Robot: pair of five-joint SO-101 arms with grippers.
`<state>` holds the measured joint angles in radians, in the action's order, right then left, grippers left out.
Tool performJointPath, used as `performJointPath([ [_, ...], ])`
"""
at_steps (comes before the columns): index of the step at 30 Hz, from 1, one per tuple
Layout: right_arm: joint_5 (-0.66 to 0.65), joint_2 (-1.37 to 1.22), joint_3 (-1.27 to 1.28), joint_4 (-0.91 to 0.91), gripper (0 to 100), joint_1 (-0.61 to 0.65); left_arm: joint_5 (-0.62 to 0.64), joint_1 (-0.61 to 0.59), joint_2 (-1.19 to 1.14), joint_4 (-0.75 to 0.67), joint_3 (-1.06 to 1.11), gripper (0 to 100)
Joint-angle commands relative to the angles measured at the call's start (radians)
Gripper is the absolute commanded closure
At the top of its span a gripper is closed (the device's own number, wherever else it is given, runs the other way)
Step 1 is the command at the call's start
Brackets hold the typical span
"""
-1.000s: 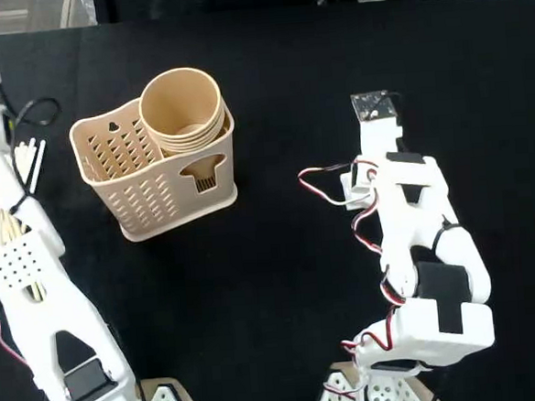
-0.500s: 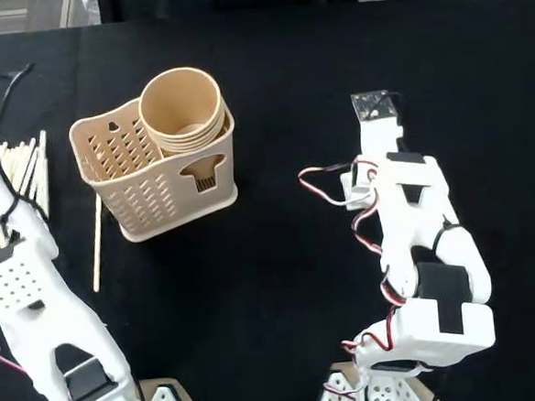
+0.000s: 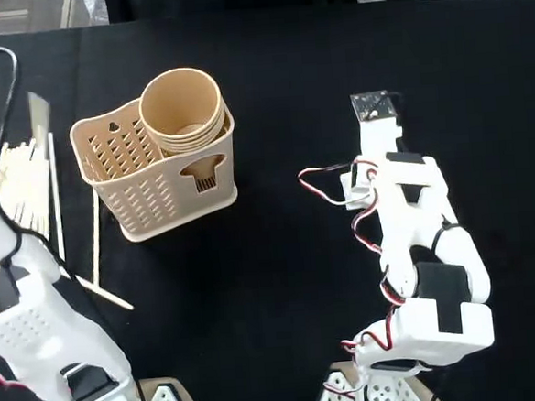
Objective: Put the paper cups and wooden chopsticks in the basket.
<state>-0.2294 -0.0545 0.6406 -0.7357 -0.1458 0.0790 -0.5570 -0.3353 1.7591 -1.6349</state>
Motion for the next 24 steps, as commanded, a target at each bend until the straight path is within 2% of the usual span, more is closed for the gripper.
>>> performJointPath([
  [1, -0.002, 0.008, -0.007, 0.012, 98.6, -0.008, 0.068, 0.008, 0.101, -0.002, -0.03, 97],
  [7, -0.002, 0.008, -0.007, 0.012, 98.6, -0.008, 0.169, 0.131, 0.157, -0.002, -0.03, 97],
  [13, -0.002, 0.008, -0.007, 0.012, 98.6, -0.008, 0.173, 0.305, 0.158, -0.002, -0.03, 97],
  [24, -0.002, 0.012, -0.007, 0.014, 98.6, -0.008, 0.167, 0.367, 0.092, 0.0, -0.027, 97],
])
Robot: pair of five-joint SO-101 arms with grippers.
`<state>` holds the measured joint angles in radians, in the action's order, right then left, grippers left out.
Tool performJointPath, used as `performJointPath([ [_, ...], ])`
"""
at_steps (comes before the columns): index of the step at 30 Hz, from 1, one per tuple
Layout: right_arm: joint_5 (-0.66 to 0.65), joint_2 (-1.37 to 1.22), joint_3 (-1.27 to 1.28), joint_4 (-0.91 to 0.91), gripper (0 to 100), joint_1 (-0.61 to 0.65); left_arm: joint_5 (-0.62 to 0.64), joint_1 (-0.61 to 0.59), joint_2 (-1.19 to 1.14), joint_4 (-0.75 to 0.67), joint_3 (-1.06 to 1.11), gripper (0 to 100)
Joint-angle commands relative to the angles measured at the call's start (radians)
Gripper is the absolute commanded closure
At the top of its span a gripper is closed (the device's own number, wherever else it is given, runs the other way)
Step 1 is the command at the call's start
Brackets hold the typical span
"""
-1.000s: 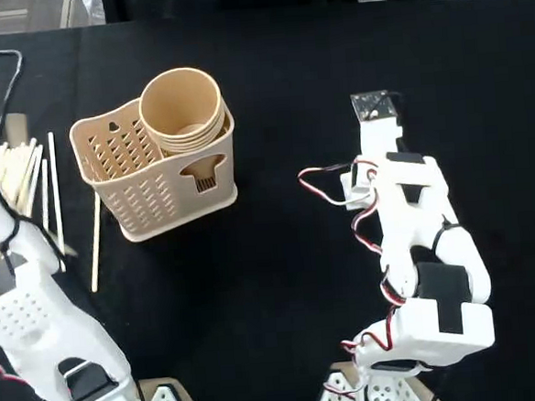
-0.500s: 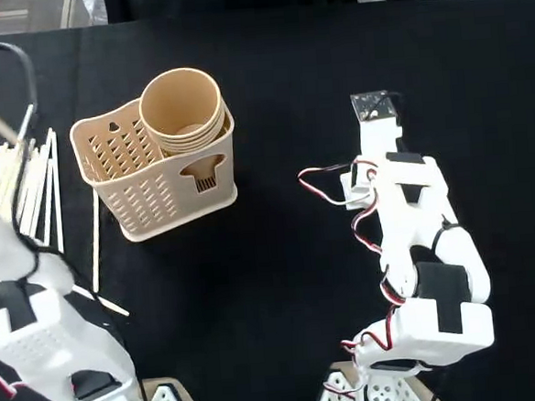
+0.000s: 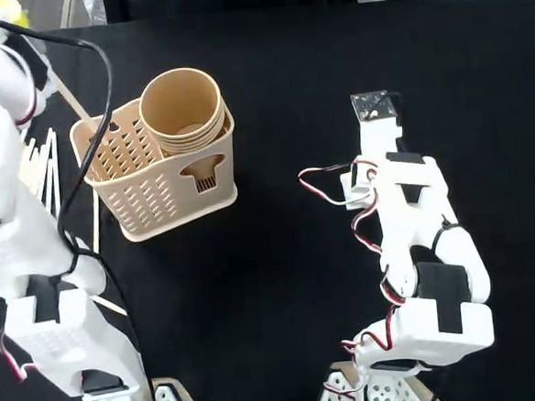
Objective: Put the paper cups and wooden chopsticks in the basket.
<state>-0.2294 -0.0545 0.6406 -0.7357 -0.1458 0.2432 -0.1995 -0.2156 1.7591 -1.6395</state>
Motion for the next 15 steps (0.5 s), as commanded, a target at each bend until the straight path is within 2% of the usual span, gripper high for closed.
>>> performJointPath([
  [1, -0.002, 0.012, -0.007, 0.014, 98.6, -0.008, 0.002, 0.008, -0.048, 0.002, -0.019, 97],
  [4, -0.002, 0.012, -0.007, 0.014, 98.6, -0.008, -0.031, 0.001, -0.097, 0.005, -0.021, 97],
  [8, -0.002, 0.01, -0.01, 0.014, 98.6, -0.008, -0.166, 0.008, -0.02, 0.006, 0.008, 97],
  [12, -0.002, 0.01, -0.01, 0.014, 98.6, -0.008, -0.163, 0.008, 0.173, 0.006, 0.228, 97],
  [15, -0.002, 0.01, -0.01, 0.014, 98.6, -0.008, -0.164, 0.01, 0.376, 0.003, 0.532, 97],
])
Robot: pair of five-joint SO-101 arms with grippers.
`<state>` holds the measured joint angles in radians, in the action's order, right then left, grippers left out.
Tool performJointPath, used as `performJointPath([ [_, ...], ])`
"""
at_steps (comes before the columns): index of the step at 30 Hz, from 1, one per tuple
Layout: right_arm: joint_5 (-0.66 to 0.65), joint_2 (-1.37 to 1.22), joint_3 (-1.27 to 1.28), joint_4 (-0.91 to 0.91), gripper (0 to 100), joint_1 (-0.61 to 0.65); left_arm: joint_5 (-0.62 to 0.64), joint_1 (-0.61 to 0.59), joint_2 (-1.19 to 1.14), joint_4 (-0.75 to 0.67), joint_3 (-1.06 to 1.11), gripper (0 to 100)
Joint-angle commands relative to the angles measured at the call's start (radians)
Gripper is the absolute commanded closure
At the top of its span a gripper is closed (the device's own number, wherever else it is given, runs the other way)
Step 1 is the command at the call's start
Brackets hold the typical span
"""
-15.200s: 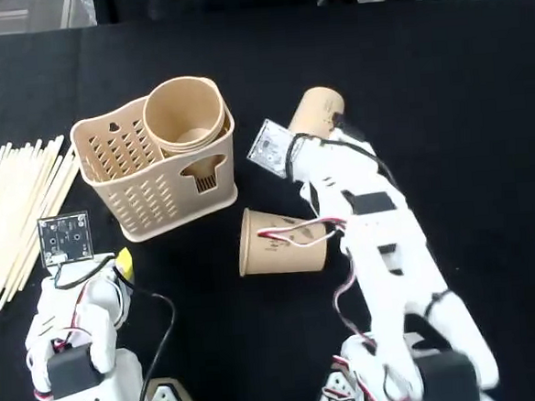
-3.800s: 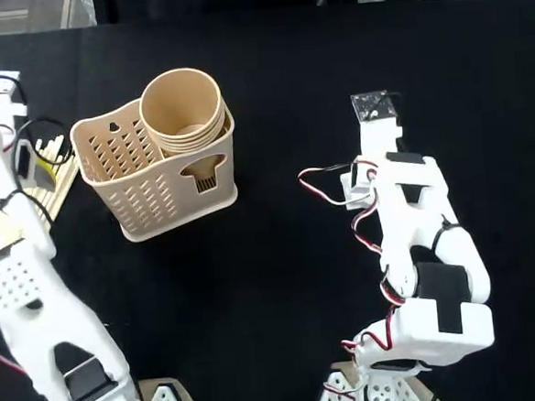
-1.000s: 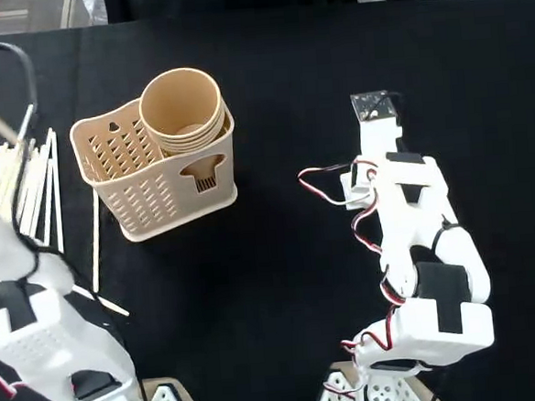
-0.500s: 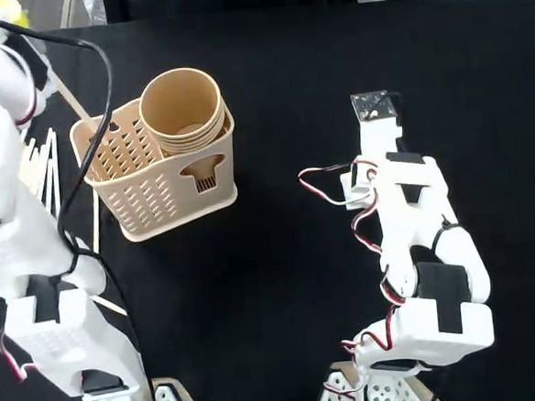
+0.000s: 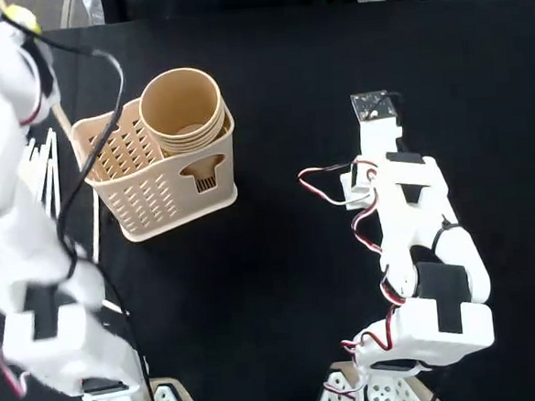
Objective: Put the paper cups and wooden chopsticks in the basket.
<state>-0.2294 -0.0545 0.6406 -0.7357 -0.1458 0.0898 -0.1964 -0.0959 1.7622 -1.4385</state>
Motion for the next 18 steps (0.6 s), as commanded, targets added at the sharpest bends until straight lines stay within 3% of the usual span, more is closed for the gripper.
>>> performJointPath([
  [1, -0.002, 0.01, -0.01, 0.014, 98.6, -0.008, -0.009, 0.007, 0.33, -0.002, 0.429, 97],
  [4, -0.002, 0.01, -0.01, 0.014, 98.6, -0.008, -0.008, 0.007, 0.535, -0.072, 0.696, 97],
  [8, -0.002, 0.01, -0.01, 0.014, 98.6, -0.008, -0.006, 0.005, 0.802, -0.358, 1.09, 97],
  [14, -0.002, 0.01, -0.01, 0.014, 98.6, -0.008, -0.005, 0.008, 1.2, -1.022, 1.759, 97],
  [18, -0.002, 0.008, -0.01, 0.014, 98.6, -0.008, -0.009, 0.021, 1.292, -1.502, 2.134, 97],
])
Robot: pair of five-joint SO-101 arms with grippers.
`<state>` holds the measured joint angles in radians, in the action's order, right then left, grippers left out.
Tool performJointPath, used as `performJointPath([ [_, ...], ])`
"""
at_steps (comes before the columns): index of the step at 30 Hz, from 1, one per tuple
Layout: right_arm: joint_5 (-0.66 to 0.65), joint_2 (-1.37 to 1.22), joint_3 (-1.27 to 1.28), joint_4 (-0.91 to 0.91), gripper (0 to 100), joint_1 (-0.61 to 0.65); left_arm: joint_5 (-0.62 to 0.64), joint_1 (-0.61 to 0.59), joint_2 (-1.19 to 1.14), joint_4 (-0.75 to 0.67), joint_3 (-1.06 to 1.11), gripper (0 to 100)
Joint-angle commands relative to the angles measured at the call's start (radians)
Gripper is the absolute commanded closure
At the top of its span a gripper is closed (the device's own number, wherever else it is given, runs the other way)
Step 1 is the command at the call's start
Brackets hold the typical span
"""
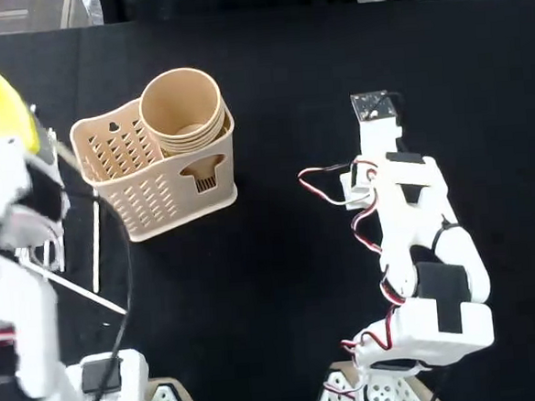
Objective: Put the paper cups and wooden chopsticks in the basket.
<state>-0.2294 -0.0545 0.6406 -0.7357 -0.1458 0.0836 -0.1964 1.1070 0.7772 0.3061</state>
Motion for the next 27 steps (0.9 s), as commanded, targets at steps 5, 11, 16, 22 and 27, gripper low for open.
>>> performJointPath([
  [5, -0.002, 0.008, -0.01, 0.014, 98.6, -0.008, -0.006, 0.084, 0.048, -0.747, 0.604, 97],
  [11, -0.002, 0.008, -0.01, 0.014, 98.6, -0.008, -0.006, 0.11, -0.089, -0.735, 0.602, 97],
  [16, -0.002, 0.008, -0.012, 0.014, 98.6, -0.008, -0.078, 0.108, -0.184, -0.732, 0.61, 97],
  [22, -0.002, 0.008, -0.01, 0.023, 98.6, -0.008, 0.005, 0.09, -0.213, -0.402, 0.447, 80],
  [27, -0.002, 0.01, -0.007, 0.026, 98.6, -0.008, 0.023, -0.008, -0.218, -0.055, 0.162, 80],
])
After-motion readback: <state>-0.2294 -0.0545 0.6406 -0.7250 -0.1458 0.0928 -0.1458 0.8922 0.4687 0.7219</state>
